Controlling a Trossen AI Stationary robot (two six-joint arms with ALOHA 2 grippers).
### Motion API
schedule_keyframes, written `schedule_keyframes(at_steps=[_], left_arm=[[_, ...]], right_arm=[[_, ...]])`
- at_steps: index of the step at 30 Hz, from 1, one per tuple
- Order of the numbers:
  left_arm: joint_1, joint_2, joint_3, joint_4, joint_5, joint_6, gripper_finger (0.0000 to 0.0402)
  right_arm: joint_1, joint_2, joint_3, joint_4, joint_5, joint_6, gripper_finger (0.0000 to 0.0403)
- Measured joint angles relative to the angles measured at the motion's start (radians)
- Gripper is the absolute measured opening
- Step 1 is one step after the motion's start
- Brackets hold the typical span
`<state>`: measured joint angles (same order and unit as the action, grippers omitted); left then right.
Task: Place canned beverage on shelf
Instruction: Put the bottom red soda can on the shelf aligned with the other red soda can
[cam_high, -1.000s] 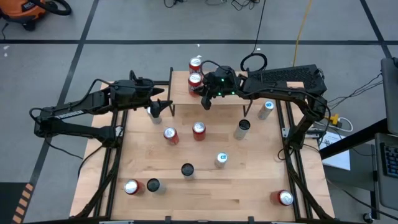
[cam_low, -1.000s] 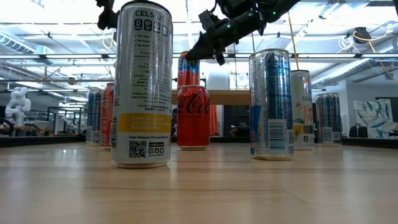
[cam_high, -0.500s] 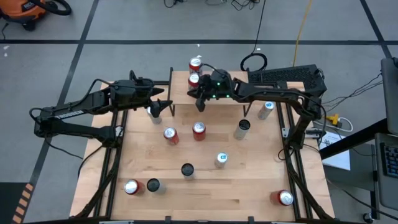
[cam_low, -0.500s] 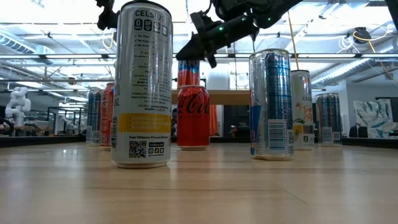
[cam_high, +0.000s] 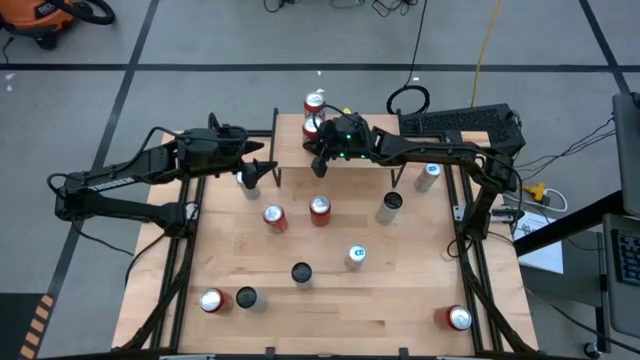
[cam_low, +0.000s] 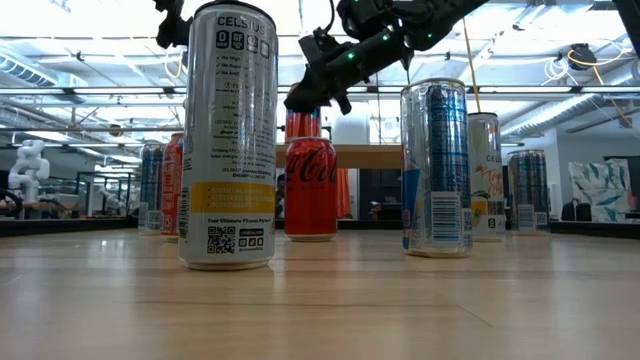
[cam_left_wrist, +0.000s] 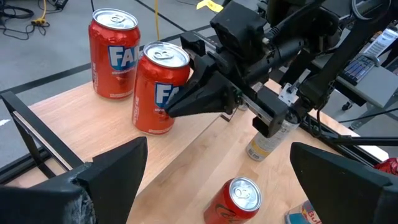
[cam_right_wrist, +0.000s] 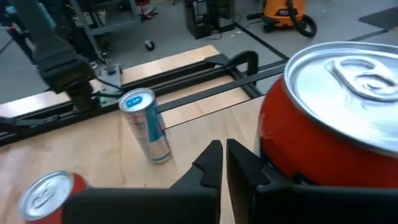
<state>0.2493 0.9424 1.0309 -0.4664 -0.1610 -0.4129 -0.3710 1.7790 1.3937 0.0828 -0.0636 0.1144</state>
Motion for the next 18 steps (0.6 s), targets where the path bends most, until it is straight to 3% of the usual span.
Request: schedule_keyframes(at_steps=[18], left_arm=[[0.000,0.000,0.000,-0.008,0.000,0.000,0.0397]], right_arm=[[-0.010,0.036,-0.001,0.073,0.066,-0.024,0.0000]])
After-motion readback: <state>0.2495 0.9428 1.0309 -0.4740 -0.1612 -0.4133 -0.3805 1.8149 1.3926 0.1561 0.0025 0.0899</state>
